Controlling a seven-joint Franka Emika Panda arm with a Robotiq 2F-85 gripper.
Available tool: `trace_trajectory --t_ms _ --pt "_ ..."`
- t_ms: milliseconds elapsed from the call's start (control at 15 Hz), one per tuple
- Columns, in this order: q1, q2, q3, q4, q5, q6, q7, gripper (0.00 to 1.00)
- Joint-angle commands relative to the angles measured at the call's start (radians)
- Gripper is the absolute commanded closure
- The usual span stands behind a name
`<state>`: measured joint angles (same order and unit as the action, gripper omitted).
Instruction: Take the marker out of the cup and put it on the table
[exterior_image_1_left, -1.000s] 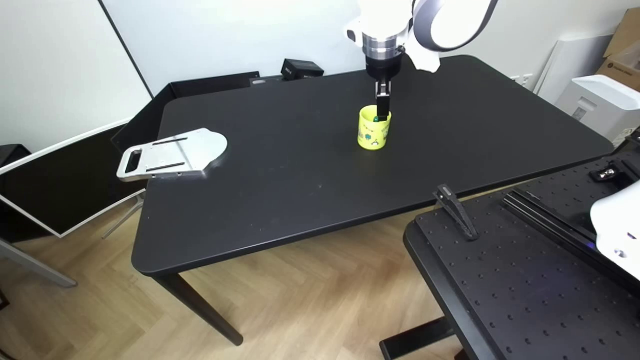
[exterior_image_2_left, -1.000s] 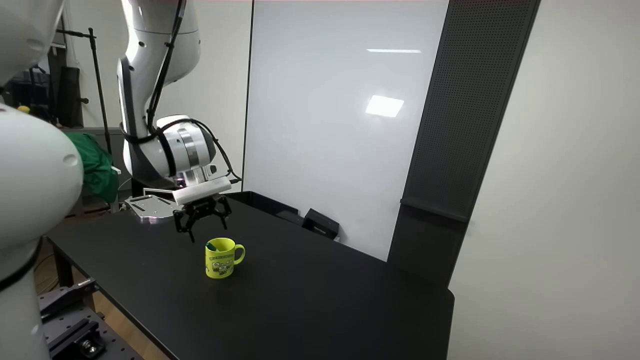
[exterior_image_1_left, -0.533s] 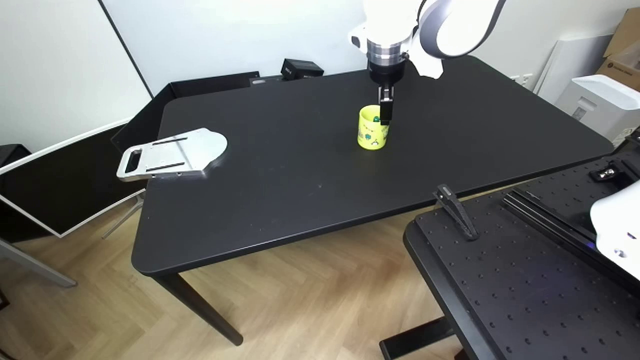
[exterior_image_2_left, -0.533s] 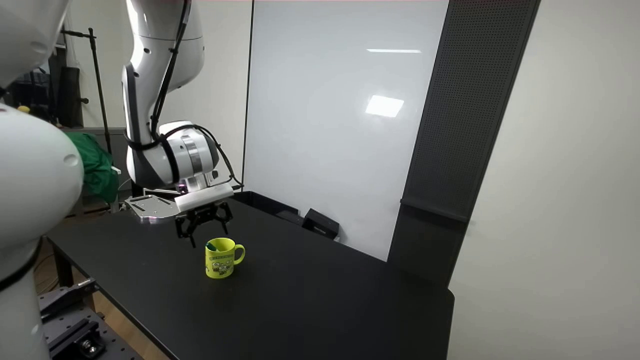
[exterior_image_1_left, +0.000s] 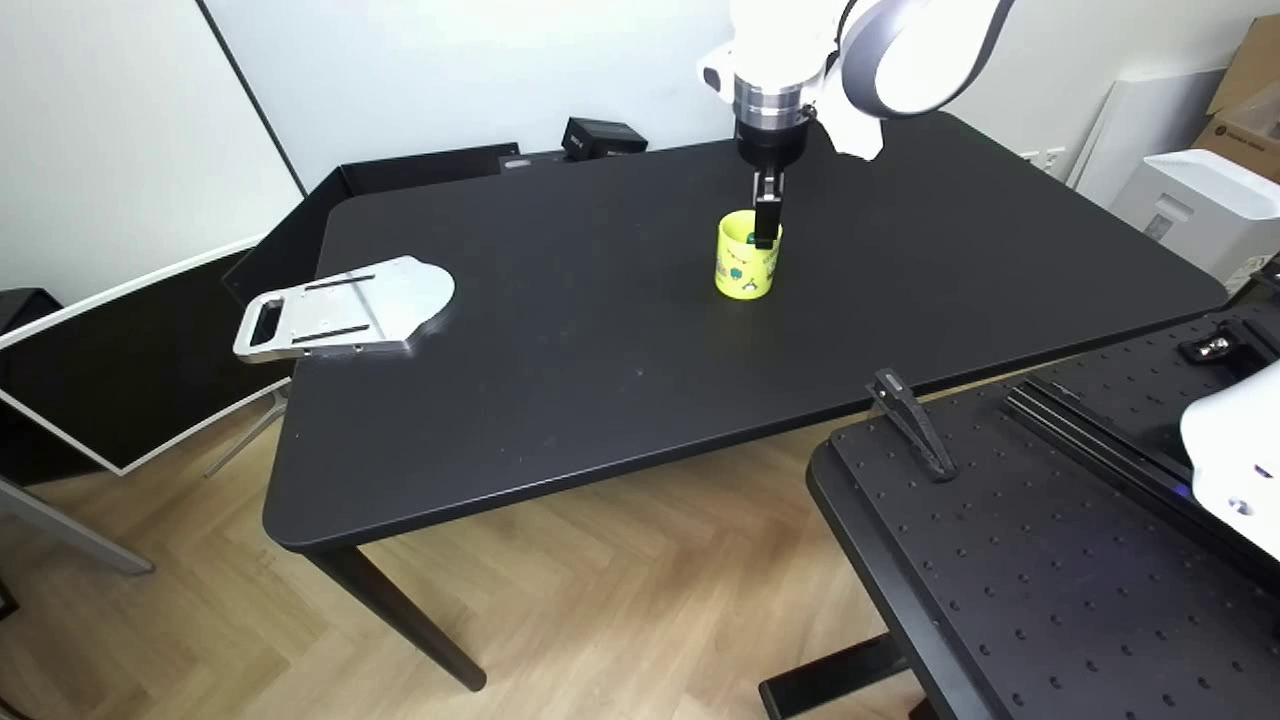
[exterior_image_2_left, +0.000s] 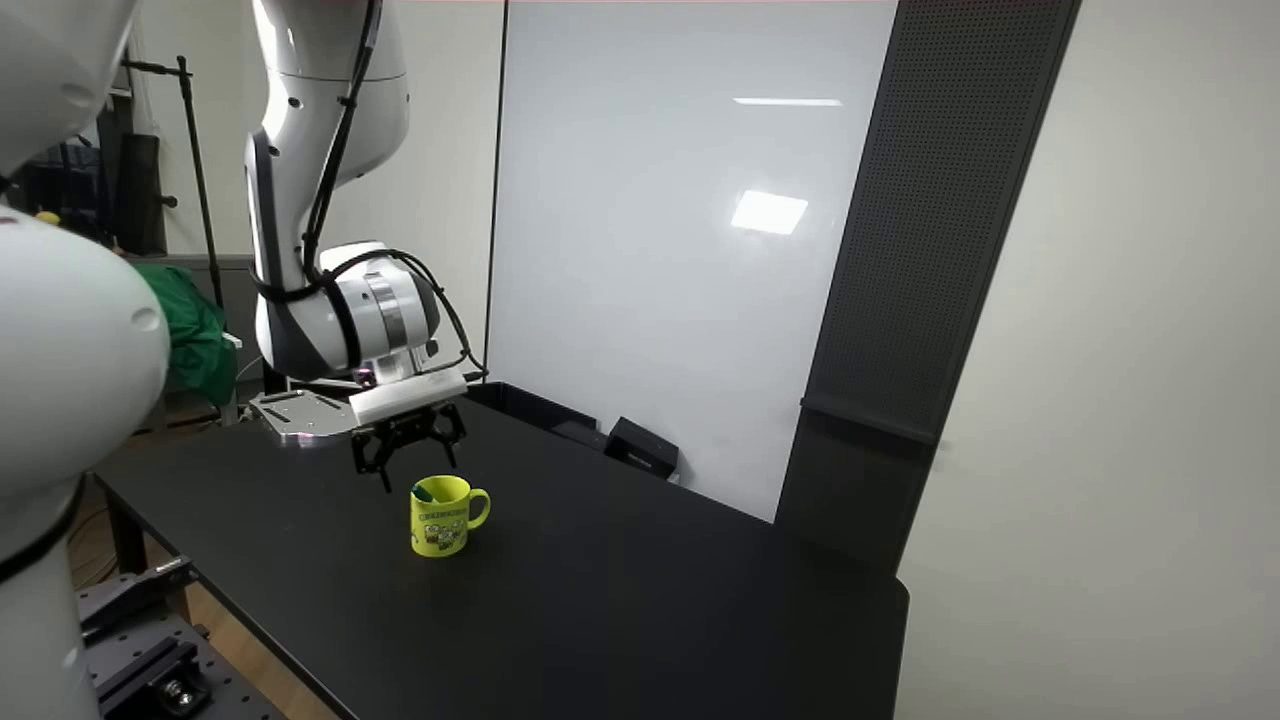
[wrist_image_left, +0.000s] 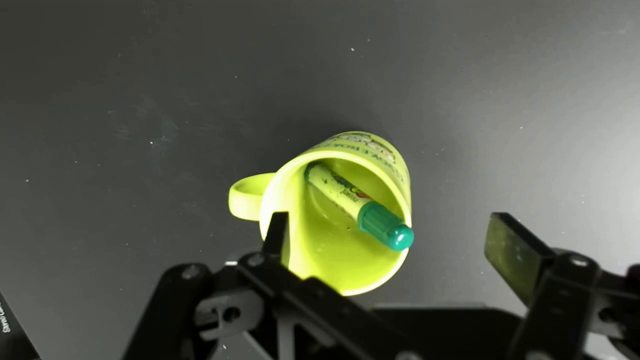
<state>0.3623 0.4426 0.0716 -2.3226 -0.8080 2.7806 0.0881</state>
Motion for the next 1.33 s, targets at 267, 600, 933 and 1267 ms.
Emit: trace_trajectory --t_ms 267,600,933,1267 --pt "0.022 0.0 -0.025 -0.011 -0.021 0.029 0.068 0.0" --pt "0.005 0.001 -0.006 -0.006 0.002 0.014 0.022 0.0" --pt "0.005 0.001 -0.005 -0.006 0.002 0.014 0.022 0.0" --pt "0.019 0.0 -0.021 -0.003 -0.022 0.021 0.047 0.0"
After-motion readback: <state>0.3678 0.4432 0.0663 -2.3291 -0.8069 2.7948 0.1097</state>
